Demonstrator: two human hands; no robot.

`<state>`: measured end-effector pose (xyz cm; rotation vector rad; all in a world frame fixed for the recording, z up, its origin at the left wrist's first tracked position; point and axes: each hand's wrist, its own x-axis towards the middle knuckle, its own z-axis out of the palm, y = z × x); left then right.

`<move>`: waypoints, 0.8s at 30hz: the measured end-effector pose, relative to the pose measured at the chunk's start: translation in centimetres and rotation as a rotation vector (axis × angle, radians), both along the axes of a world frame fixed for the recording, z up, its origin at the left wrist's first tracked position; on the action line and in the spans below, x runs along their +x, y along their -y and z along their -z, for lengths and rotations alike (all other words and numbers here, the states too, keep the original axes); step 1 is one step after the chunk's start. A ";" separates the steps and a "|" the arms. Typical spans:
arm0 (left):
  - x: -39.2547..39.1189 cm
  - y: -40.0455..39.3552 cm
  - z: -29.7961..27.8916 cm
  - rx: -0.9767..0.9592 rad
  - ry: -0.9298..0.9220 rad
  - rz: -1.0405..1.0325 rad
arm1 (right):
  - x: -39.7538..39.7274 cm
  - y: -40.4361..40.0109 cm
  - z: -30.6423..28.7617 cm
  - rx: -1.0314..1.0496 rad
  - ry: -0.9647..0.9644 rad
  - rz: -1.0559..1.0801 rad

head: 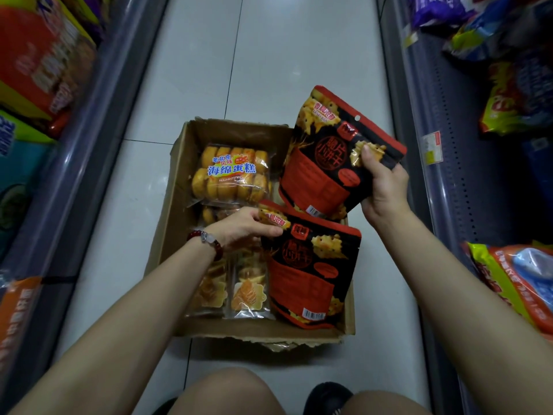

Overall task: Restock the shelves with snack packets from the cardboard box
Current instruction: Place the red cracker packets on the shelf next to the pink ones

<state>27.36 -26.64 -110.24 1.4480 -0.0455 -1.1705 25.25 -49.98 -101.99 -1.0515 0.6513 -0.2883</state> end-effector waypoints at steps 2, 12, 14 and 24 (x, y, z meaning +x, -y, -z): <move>-0.3 -0.1 -0.5 -0.032 -0.008 -0.094 | 0.2 0.0 -0.2 -0.005 0.002 -0.002; -0.3 -5.2 -10.1 -0.182 -0.142 -0.636 | 0.2 -1.1 -7.7 -0.055 -0.082 -0.058; -0.7 -7.0 -13.0 -0.176 -0.155 -0.731 | 0.1 -1.5 -10.6 -0.078 -0.088 -0.095; -3.1 -13.0 -30.2 -0.087 -0.138 -1.003 | -1.4 -6.4 -28.0 -0.110 -0.167 -0.409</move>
